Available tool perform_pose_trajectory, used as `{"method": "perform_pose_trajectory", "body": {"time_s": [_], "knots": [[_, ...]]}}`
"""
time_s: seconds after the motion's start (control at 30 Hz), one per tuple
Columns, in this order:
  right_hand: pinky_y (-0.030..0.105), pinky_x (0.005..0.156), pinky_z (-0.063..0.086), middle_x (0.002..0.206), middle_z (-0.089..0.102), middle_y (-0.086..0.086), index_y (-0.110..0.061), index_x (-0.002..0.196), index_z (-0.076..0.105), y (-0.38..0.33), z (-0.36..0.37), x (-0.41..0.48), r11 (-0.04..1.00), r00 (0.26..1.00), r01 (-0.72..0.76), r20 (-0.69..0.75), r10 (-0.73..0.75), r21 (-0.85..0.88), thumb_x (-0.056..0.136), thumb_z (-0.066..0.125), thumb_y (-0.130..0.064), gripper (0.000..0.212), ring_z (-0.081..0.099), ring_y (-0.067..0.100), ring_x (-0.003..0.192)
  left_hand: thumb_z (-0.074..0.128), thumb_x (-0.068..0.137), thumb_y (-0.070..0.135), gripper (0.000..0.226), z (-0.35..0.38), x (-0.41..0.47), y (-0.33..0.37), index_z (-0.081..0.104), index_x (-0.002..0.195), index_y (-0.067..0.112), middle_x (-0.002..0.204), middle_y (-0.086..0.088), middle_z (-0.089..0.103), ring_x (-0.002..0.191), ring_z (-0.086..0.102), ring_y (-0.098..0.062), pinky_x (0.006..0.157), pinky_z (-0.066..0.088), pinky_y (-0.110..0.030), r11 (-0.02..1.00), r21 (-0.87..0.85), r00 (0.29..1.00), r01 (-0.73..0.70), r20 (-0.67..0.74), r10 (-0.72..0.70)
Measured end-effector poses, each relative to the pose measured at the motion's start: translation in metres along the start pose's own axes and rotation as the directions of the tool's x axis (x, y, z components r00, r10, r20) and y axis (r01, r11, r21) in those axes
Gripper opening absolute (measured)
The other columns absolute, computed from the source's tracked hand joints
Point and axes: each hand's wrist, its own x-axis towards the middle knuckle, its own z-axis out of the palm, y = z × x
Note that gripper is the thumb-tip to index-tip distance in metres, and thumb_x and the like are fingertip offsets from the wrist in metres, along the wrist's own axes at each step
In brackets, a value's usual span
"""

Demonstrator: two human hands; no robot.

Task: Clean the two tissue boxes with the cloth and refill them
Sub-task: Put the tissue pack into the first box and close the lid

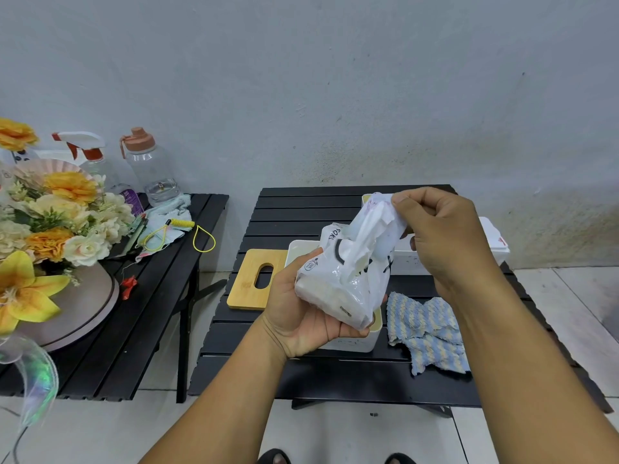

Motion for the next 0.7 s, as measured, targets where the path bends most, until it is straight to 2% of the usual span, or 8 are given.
{"method": "perform_pose_trajectory", "body": {"time_s": [0.2, 0.33, 0.4, 0.5, 0.53, 0.63, 0.7], "knots": [[0.011, 0.051, 0.042, 0.067, 0.066, -0.009, -0.024, 0.082, 0.07, 0.003, 0.001, 0.002, 1.0, 0.999, -0.026, -0.023, 0.025, -0.014, 0.097, 0.062, -0.021, 0.017, 0.055, -0.004, 0.051, 0.083, 0.074, 0.044, 0.099, 0.003, 0.0, 0.001, 0.04, 0.155, 0.006, 0.125, -0.026, 0.053, 0.081, 0.068, -0.039, 0.071, 0.058, -0.048, 1.0, 0.013, 1.0, 0.011, -0.017, -0.01], [0.023, 0.06, 0.042, 0.073, 0.067, -0.004, -0.026, 0.089, 0.074, 0.0, 0.0, -0.002, 0.997, 1.0, -0.005, -0.016, 0.003, -0.076, 0.099, 0.057, -0.026, 0.019, 0.054, -0.001, 0.055, 0.081, 0.077, 0.046, 0.086, -0.001, 0.001, 0.001, 0.05, 0.148, 0.009, 0.124, -0.025, 0.057, 0.084, 0.068, -0.04, 0.074, 0.057, -0.049, 1.0, -0.021, 0.999, -0.021, -0.03, 0.021], [0.023, 0.06, 0.04, 0.077, 0.066, -0.006, -0.027, 0.096, 0.074, -0.003, -0.001, -0.006, 0.994, 1.0, 0.014, -0.009, -0.015, -0.105, 0.1, 0.055, -0.03, 0.019, 0.055, -0.002, 0.055, 0.073, 0.082, 0.047, 0.08, -0.001, 0.002, 0.002, 0.05, 0.148, 0.008, 0.125, -0.026, 0.057, 0.085, 0.069, -0.039, 0.075, 0.058, -0.049, 0.998, -0.056, 0.998, -0.035, -0.051, 0.032], [0.026, 0.071, 0.047, 0.099, 0.066, -0.014, -0.037, 0.109, 0.067, -0.007, -0.003, -0.011, 0.984, 0.997, 0.055, -0.036, -0.062, -0.168, 0.098, 0.056, -0.041, 0.016, 0.062, -0.004, 0.077, 0.053, 0.091, 0.049, 0.076, 0.001, 0.002, 0.003, 0.044, 0.154, 0.007, 0.125, -0.025, 0.056, 0.081, 0.069, -0.037, 0.072, 0.059, -0.047, 0.997, -0.059, 0.992, -0.053, -0.118, 0.046], [0.026, 0.073, 0.047, 0.101, 0.065, -0.017, -0.037, 0.11, 0.065, -0.009, -0.003, -0.013, 0.979, 0.994, 0.074, -0.066, -0.087, -0.189, 0.097, 0.057, -0.043, 0.017, 0.061, -0.006, 0.079, 0.05, 0.093, 0.049, 0.073, 0.0, 0.002, 0.003, 0.044, 0.153, 0.008, 0.125, -0.024, 0.057, 0.082, 0.069, -0.036, 0.073, 0.058, -0.046, 0.997, -0.054, 0.99, -0.063, -0.13, 0.055], [0.019, 0.063, 0.039, 0.077, 0.064, -0.019, -0.027, 0.09, 0.07, -0.02, -0.003, -0.022, 0.961, 0.967, 0.132, -0.181, -0.179, -0.242, 0.093, 0.062, -0.045, 0.02, 0.056, -0.006, 0.065, 0.053, 0.093, 0.049, 0.067, -0.002, 0.004, 0.003, 0.048, 0.148, 0.012, 0.126, -0.021, 0.059, 0.096, 0.066, -0.036, 0.079, 0.055, -0.047, 0.995, -0.042, 0.988, -0.093, -0.131, 0.087], [0.021, 0.061, 0.041, 0.065, 0.063, -0.016, -0.024, 0.076, 0.07, -0.026, 0.001, -0.029, 0.954, 0.965, 0.14, -0.178, -0.191, -0.267, 0.088, 0.065, -0.052, 0.031, 0.057, -0.001, 0.064, 0.054, 0.093, 0.048, 0.064, -0.003, 0.005, 0.003, 0.05, 0.147, 0.012, 0.128, -0.019, 0.06, 0.105, 0.062, -0.036, 0.082, 0.054, -0.048, 0.993, -0.048, 0.986, -0.108, -0.13, 0.101]]}}
